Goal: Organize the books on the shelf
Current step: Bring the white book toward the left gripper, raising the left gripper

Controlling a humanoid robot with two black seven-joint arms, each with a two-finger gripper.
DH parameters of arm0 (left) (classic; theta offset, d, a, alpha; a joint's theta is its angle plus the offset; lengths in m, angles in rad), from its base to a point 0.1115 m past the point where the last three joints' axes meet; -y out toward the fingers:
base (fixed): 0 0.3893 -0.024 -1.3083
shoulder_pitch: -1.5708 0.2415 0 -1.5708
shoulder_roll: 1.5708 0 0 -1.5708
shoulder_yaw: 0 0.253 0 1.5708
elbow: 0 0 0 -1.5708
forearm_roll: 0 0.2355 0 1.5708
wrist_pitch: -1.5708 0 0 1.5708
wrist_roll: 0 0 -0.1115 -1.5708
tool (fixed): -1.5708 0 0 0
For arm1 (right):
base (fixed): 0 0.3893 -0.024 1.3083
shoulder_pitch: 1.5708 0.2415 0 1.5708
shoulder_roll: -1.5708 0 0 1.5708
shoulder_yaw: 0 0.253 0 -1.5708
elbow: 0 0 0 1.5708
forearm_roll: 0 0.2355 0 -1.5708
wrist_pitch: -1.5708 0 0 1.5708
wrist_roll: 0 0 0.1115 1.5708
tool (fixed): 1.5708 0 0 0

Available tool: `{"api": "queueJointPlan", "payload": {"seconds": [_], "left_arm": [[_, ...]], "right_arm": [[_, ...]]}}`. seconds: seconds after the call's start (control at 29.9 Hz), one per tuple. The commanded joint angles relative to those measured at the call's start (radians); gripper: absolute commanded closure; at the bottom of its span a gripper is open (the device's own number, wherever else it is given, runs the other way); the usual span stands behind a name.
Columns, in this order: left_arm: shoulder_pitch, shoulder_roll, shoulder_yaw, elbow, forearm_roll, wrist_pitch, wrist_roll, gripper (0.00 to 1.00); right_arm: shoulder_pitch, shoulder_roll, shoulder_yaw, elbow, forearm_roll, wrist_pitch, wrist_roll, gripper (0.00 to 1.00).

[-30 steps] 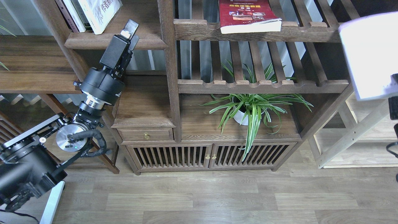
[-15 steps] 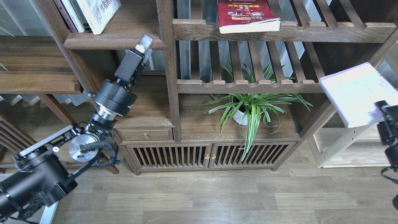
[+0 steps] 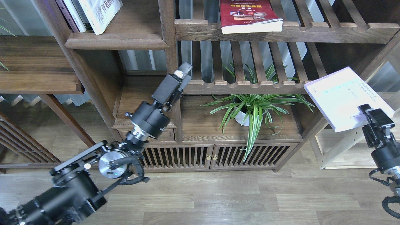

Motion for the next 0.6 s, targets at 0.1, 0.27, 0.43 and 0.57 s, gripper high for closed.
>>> {"api": "queueJointPlan", "payload": {"seconds": [0.1, 0.27, 0.43, 0.57], "left_arm": [[0.0, -0.037, -0.003, 0.058, -0.049, 0.0, 0.005, 0.09], [-0.002, -0.037, -0.003, 0.084, -0.066, 0.0, 0.005, 0.08], [0.0, -0.037, -0.001, 0.102, -0.068, 0.0, 0.005, 0.08], [0.002, -0.037, 0.005, 0.119, -0.068, 0.0, 0.006, 0.08]], "right_arm": [[0.081, 0.024, -0.083, 0.0, 0.0, 0.0, 0.004, 0.98], [0.124, 0.071, -0.104, 0.0, 0.0, 0.0, 0.002, 0.98], [0.176, 0.076, -0.19, 0.0, 0.0, 0.0, 0.001, 0.98], [0.192, 0.078, -0.226, 0.0, -0.003, 0.0, 0.001, 0.98]]}}
